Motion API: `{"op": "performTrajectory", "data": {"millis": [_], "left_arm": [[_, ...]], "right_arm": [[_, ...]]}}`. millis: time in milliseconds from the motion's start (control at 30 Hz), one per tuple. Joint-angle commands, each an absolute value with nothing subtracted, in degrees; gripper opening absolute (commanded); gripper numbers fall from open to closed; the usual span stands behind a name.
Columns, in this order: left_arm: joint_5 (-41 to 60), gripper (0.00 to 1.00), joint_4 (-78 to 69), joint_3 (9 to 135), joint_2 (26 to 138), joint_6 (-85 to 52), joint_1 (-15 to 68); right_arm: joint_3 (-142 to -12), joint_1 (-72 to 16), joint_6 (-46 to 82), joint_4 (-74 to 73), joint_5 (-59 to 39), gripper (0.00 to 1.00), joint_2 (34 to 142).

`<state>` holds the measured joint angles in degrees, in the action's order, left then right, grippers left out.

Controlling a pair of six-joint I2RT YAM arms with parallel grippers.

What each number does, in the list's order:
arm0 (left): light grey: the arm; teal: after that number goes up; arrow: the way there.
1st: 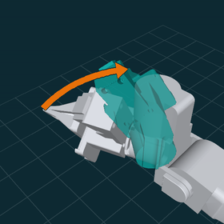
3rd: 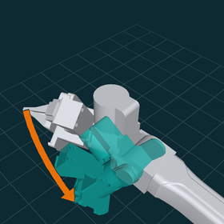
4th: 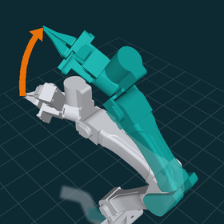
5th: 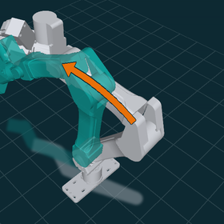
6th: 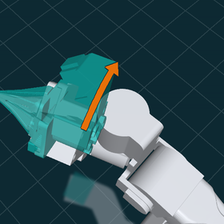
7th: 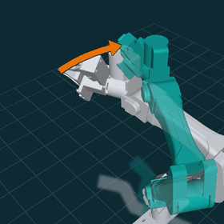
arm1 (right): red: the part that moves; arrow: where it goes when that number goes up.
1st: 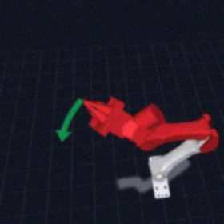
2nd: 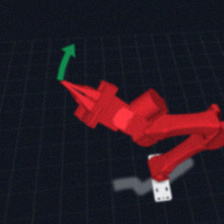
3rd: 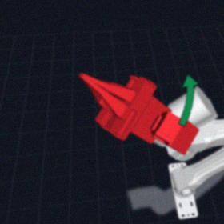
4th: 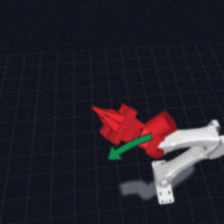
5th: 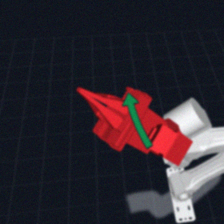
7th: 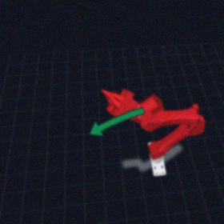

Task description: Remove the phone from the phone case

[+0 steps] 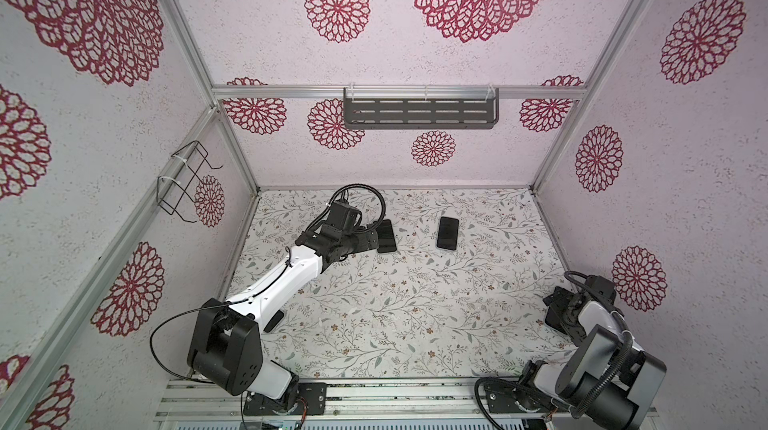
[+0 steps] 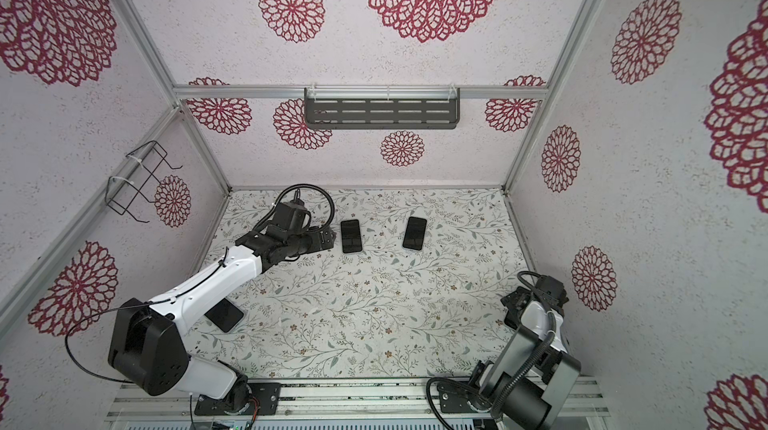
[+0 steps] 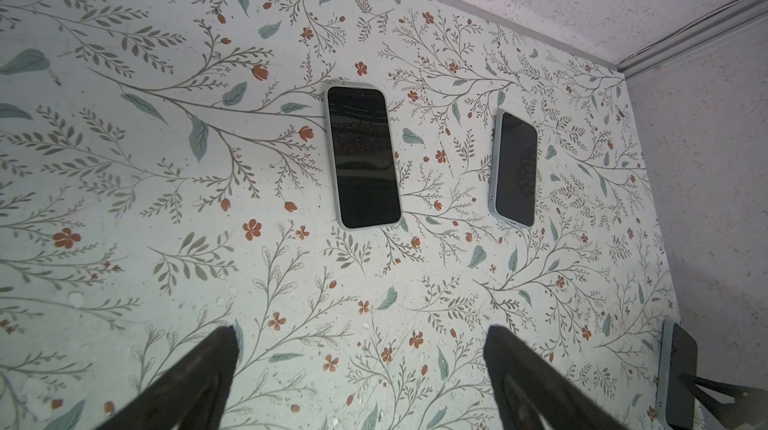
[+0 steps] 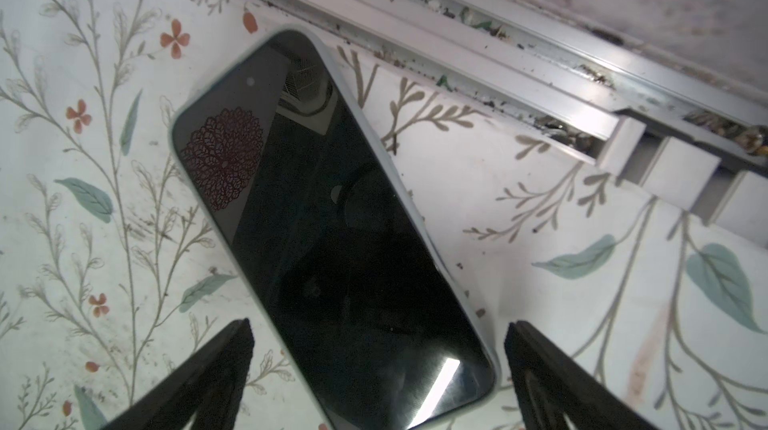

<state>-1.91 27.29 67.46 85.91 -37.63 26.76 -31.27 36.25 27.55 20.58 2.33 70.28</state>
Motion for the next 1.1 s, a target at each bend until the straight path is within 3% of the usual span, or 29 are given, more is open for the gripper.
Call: {"op": "performTrajectory", "data": {"millis": [0, 800, 1067], "left_arm": [[-1.64, 0.97, 27.42, 69.04, 86.55, -37.78, 27.16], [0.14, 0.97, 27.95, 71.32, 86.98, -37.6, 27.18], [0.61, 0.97, 28.6, 72.24, 87.21, -37.58, 27.12]], "right_arm": [[-31.29, 36.43, 26.06, 19.25, 0.91, 0.99, 70.76], [-34.54, 27.25, 25.31, 22.08, 7.79, 0.96, 77.92], [-35.21, 26.55, 25.12, 22.5, 8.26, 0.88, 78.97]]}}
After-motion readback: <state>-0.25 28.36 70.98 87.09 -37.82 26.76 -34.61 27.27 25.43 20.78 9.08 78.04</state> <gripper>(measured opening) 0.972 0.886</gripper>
